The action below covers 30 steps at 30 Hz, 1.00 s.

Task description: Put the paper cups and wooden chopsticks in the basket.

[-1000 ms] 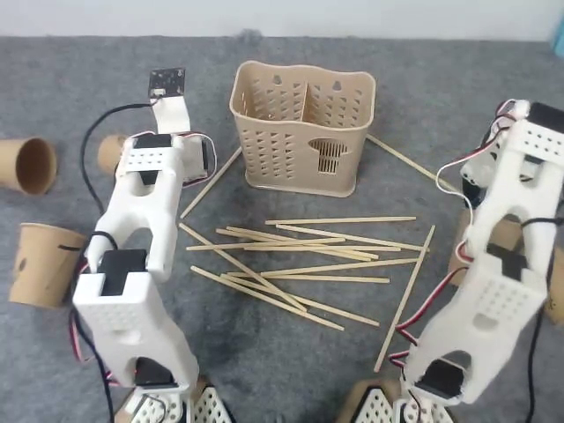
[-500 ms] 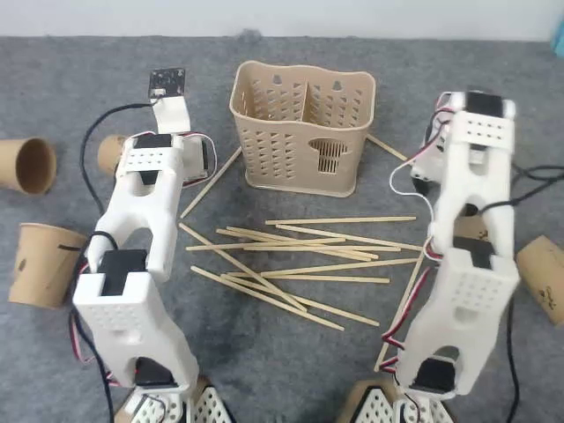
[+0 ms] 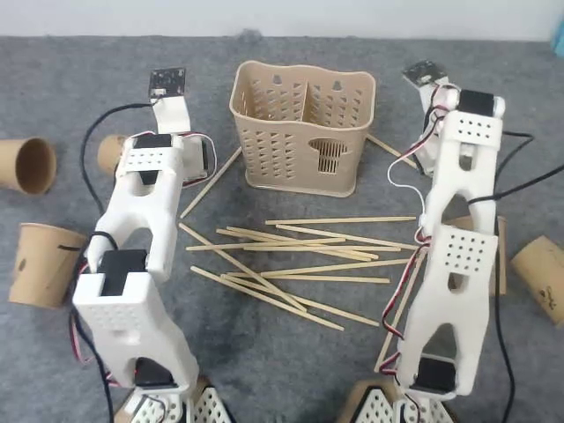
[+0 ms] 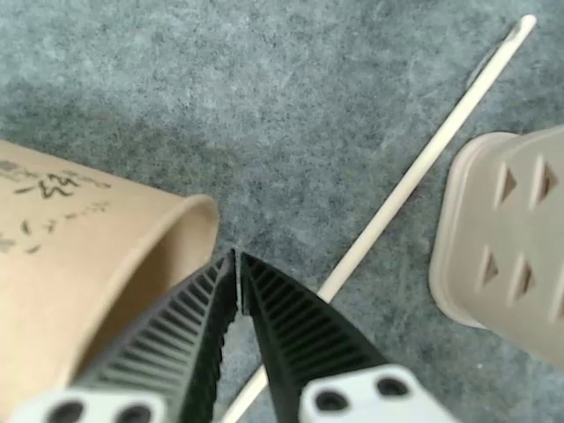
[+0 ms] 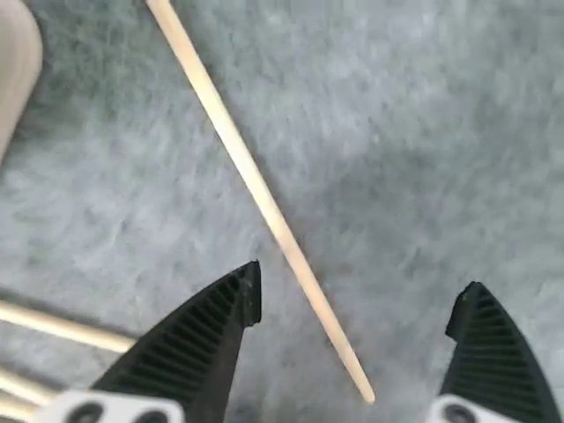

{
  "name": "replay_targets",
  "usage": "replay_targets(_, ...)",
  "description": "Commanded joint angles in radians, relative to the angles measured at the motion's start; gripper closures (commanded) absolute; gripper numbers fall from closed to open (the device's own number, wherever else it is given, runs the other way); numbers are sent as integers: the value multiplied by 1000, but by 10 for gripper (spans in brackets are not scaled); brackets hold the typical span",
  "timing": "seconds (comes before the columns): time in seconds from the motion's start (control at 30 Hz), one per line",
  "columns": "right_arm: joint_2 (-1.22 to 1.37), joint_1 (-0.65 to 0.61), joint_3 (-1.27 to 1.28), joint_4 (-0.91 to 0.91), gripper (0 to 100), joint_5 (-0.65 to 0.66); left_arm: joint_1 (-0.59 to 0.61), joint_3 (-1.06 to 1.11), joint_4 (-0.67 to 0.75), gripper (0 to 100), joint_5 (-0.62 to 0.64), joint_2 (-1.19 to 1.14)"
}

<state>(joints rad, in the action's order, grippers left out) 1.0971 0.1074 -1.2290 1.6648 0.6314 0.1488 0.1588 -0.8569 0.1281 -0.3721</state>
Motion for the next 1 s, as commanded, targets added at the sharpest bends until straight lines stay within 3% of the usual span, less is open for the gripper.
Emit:
replay_targets(0.0, 51, -13, -161, 28, 659, 29, 5, -24, 9, 984, -8, 18)
replay_targets(0.4, 208, -4, -212, 33, 669, 78, 3, -24, 11, 984, -8, 18)
replay_targets(0.63, 231, -7, -219, 22, 998, 78, 3, -24, 11, 984, -8, 18)
replay_targets(0.73, 231, -7, -221, 33, 951, 77, 3, -24, 11, 984, -8, 18)
replay_targets(0.97, 231, -1, -439, 134, 991, 77, 3, -24, 11, 984, -8, 18)
